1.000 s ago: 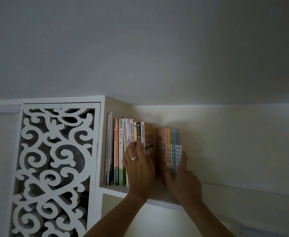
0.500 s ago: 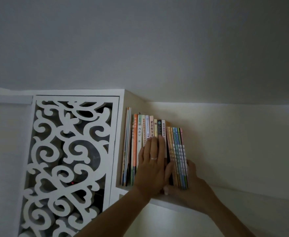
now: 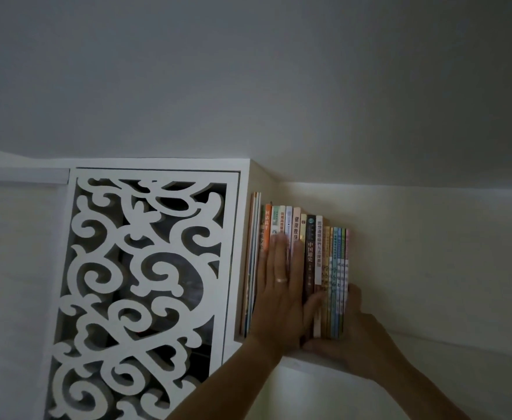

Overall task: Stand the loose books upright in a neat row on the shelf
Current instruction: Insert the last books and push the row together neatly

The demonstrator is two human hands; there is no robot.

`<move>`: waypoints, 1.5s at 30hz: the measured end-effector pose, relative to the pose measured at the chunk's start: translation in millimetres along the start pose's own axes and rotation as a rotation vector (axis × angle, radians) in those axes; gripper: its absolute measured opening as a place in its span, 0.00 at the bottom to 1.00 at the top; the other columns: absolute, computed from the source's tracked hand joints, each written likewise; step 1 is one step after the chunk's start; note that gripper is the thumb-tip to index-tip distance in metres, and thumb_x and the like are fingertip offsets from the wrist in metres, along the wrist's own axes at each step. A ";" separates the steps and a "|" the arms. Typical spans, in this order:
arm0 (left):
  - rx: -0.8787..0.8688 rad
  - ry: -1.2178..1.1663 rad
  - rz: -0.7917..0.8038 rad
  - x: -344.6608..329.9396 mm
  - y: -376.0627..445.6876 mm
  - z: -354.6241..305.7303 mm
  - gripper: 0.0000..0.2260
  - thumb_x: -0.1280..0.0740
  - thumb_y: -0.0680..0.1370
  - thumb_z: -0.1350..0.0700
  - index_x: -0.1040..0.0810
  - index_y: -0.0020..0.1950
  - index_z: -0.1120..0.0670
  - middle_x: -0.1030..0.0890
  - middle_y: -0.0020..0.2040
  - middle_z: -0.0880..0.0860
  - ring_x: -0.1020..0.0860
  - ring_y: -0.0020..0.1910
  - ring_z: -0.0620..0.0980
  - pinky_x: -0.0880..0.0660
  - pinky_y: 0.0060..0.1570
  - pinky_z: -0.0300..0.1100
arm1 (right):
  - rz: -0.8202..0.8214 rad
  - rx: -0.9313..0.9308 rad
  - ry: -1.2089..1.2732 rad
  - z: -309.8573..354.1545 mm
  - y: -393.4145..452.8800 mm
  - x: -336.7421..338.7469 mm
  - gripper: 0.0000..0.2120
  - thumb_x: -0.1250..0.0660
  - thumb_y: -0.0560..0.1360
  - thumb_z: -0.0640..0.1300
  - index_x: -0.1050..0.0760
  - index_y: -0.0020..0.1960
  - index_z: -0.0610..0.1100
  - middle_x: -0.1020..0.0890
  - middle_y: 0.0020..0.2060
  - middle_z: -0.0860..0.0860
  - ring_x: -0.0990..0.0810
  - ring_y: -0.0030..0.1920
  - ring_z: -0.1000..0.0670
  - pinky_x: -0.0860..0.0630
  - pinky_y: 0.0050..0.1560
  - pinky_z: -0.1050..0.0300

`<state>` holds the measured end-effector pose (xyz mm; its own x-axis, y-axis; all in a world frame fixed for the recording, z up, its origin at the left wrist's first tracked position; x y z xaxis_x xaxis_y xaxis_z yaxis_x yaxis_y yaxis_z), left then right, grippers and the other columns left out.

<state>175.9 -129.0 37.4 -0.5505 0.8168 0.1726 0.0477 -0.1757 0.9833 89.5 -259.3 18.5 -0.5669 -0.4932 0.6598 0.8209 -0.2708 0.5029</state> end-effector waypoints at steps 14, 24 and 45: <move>0.035 -0.212 0.047 9.1 -0.4 3.7 0.39 0.38 0.82 0.41 0.50 0.84 0.61 0.54 0.85 0.57 0.55 0.84 0.58 0.52 0.82 0.60 | -0.054 0.076 0.160 -0.6 -8.2 -2.2 0.57 0.16 0.54 0.65 0.52 0.70 0.68 0.23 0.60 0.68 0.19 0.55 0.62 0.19 0.55 0.57; 0.005 -0.147 0.071 5.0 -5.5 8.9 0.37 0.40 0.84 0.41 0.51 0.84 0.61 0.55 0.85 0.59 0.54 0.84 0.58 0.47 0.80 0.62 | -0.091 0.099 0.171 3.0 -5.8 -5.8 0.56 0.15 0.55 0.63 0.51 0.69 0.68 0.25 0.63 0.66 0.20 0.58 0.64 0.20 0.57 0.60; 0.640 -0.170 0.120 12.3 -28.0 -33.0 0.26 0.27 0.76 0.52 0.31 0.68 0.60 0.24 0.62 0.61 0.20 0.58 0.57 0.16 0.53 0.48 | -0.213 0.005 0.134 -8.6 -7.5 -4.2 0.73 0.20 0.48 0.74 0.61 0.79 0.62 0.26 0.70 0.56 0.21 0.64 0.49 0.19 0.60 0.40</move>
<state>140.3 -132.2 10.1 -0.3741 0.8962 0.2385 0.6141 0.0467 0.7879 86.4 -262.3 7.1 -0.7125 -0.5309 0.4588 0.6833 -0.3765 0.6256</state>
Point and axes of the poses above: each hand's wrist, its own y-axis towards the middle knuckle, its own x-axis out of the back of the hand, z = x × y, the point moved 4 cm from there along y, towards the middle knuckle
